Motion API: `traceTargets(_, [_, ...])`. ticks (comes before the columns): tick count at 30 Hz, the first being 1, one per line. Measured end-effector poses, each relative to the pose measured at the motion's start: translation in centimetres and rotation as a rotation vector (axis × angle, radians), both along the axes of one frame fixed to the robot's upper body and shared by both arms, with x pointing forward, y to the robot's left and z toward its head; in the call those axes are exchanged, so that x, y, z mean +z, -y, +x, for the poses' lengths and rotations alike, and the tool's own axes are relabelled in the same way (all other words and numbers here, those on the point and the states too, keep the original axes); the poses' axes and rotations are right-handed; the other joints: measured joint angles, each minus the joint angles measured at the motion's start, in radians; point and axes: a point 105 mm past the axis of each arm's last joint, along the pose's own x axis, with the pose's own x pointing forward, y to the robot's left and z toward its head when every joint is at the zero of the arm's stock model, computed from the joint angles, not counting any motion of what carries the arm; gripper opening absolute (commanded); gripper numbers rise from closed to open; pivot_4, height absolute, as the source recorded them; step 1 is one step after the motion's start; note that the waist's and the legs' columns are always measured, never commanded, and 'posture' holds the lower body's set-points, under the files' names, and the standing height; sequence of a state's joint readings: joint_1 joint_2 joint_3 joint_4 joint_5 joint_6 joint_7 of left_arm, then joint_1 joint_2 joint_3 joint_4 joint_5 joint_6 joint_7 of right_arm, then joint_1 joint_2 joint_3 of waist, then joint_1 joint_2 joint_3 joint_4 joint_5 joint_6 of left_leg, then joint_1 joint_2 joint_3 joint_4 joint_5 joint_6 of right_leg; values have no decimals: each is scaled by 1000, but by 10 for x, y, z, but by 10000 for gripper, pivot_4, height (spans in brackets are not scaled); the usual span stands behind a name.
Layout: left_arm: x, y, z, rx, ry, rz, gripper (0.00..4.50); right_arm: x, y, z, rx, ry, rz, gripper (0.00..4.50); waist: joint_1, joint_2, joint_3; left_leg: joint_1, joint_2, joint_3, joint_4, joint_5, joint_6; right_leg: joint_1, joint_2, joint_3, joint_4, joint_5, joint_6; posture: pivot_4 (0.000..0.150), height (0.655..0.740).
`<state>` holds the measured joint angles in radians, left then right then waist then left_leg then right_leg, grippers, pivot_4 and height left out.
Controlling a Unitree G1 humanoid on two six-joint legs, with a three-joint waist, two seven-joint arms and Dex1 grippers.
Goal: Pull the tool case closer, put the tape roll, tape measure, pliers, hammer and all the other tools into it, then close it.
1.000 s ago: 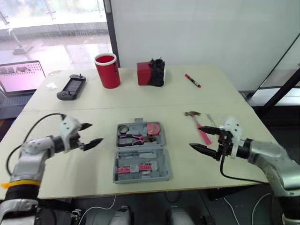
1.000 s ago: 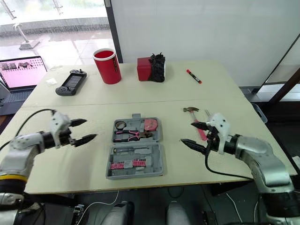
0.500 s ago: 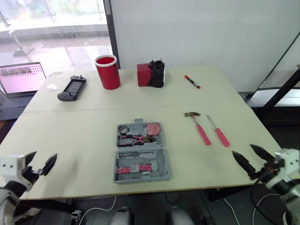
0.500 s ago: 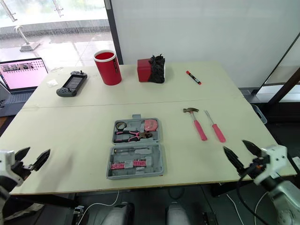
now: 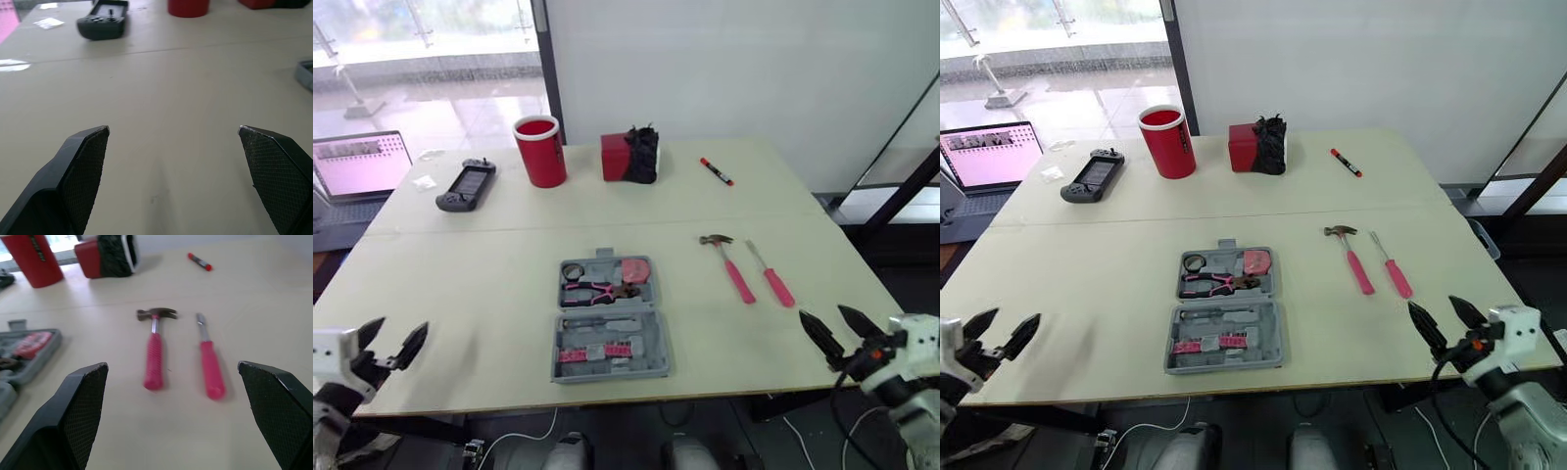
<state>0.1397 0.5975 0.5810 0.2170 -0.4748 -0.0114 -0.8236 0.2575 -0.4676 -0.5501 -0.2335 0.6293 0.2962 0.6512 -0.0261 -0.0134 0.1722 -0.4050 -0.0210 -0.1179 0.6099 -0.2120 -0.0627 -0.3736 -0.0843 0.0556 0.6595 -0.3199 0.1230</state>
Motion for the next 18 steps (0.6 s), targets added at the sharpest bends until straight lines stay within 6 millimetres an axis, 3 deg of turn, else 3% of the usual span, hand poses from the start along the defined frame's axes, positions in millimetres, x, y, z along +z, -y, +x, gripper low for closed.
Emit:
traceTargets(3, [19,29,17,-189,4,94,44408,7,-14,2,77,-27,-65,45000,7,1,0,-2,-9,-10,-1,0,0,4,-4,-8,-2,0,0,1500,7400])
traceTargets(6, [32,70,32,-398,4,148,44408,17,-34,5,141,-11,-104,45000,-9,8,2,-2,-39,-58,-1,2,3,21,-21,-42,-1,-11,10,1500,7400])
traceTargets(8, [44,93,42,-497,24,146,44408,25,-47,6,180,8,-104,45000,-18,13,4,-3,-55,-87,-1,4,4,22,-24,-52,1,-18,13,1500,7400])
traceTargets(12, [70,138,56,-753,-5,179,44408,25,-58,-2,229,-72,-110,45000,8,12,4,-4,-52,-75,-7,5,2,17,-25,-44,7,-21,10,1500,7400])
traceTargets(18, [80,181,65,-1019,-136,208,44408,26,-52,-22,153,-150,-179,45000,7,11,5,-3,-52,-65,-10,6,1,15,-28,-36,6,-21,11,1500,7400])
